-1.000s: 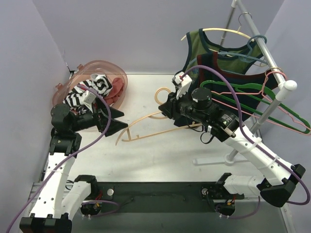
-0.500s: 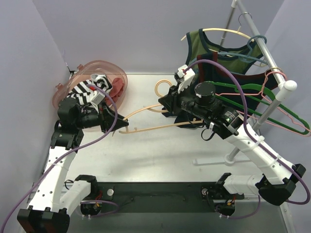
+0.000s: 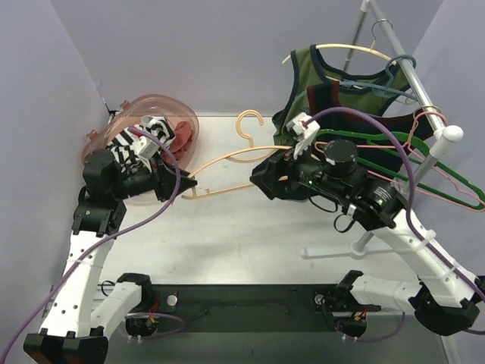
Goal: Remove the tank top from the hanger
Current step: Place the hanger at the clothesline.
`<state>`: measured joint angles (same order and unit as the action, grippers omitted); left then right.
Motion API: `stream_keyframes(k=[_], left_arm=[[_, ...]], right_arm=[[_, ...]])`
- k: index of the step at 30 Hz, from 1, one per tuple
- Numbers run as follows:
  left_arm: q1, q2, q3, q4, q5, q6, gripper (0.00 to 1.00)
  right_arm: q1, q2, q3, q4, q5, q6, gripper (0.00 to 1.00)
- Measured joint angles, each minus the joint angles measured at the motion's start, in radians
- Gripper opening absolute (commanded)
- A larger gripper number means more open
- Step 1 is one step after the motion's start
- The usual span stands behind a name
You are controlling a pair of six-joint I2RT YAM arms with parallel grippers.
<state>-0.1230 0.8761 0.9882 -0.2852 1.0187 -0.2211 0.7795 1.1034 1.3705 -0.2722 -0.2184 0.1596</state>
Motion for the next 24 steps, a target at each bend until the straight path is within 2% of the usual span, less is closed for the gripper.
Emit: stream_keyframes(k=[3, 9, 17, 20, 24], left_arm=[[-0.003, -0.002, 0.048, -0.015, -0.065, 0.027, 0.0], [-0.051, 0.011, 0.115, -0.044, -0.193, 0.069, 0.0], [-0.239, 0.125, 0.298, -0.124, -0.379, 0.143, 0.0], [-0.282, 0.168, 0.376, -0.165, -0.416, 0.181, 0.0], [-0.288, 0.161, 0.387, -0.214, -0.427, 0.216, 0.0]], right_arm=[[0.0, -0.062, -0.02, -0.047, -0.018, -0.005, 0.94], [0.0, -0.184, -0.088, -0.142, -0.064, -0.023, 0.94], [0.048, -0.278, -0.287, -0.202, -0.164, -0.035, 0.94], [0.067, -0.282, -0.33, -0.217, -0.165, -0.035, 0.94], [0.082, -0.3, -0.349, -0.22, -0.174, -0.038, 0.94]])
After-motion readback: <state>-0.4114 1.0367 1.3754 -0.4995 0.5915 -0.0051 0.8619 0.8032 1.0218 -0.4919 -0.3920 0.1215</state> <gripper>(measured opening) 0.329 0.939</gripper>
